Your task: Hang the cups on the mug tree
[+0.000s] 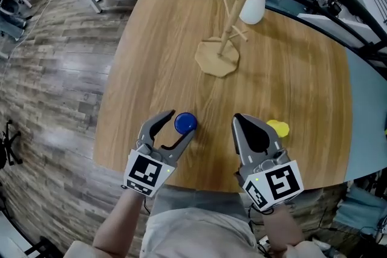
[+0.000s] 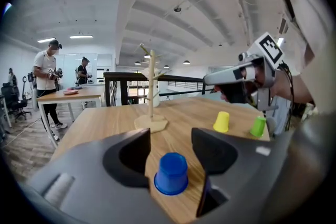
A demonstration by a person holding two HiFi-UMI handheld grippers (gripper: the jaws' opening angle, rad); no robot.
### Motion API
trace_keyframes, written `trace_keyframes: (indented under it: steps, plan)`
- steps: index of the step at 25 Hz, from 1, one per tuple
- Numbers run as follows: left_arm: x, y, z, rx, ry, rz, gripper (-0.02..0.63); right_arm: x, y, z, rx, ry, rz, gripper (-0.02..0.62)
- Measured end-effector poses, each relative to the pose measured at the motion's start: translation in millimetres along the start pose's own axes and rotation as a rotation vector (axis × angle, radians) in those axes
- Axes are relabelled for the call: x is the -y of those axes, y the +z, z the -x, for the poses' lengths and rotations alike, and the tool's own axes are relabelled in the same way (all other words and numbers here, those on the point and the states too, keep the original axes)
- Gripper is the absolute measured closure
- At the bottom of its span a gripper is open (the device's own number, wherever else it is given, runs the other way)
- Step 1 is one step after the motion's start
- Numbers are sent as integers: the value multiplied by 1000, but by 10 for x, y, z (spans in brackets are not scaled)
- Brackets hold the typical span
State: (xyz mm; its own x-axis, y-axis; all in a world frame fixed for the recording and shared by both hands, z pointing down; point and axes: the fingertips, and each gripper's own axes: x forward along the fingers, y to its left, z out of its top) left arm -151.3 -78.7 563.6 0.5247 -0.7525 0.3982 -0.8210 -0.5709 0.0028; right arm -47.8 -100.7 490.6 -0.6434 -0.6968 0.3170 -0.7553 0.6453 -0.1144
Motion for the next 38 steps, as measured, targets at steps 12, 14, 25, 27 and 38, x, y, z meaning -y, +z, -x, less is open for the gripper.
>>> trace_keyframes:
  steps: [12,14,25,27,38]
  plan:
    - [3,-633,-339,-87,-33,-6,348,93,-342,-304,-34,4,-22,595]
    - [-5,-689,-362,-92,-34,-4,348,96,-356,-336,-33,7,-23,595]
    - [88,-775,-376,-79,-47,14,384,103,-482,-287,-43,2,-33,595]
    - [98,-711,-355,-63,-45,12,385,93,-483,-259,-41,5,-39,595]
    - [120,115,-40,-11,-5,-26,385,140,41,71,-1,5,-9,595]
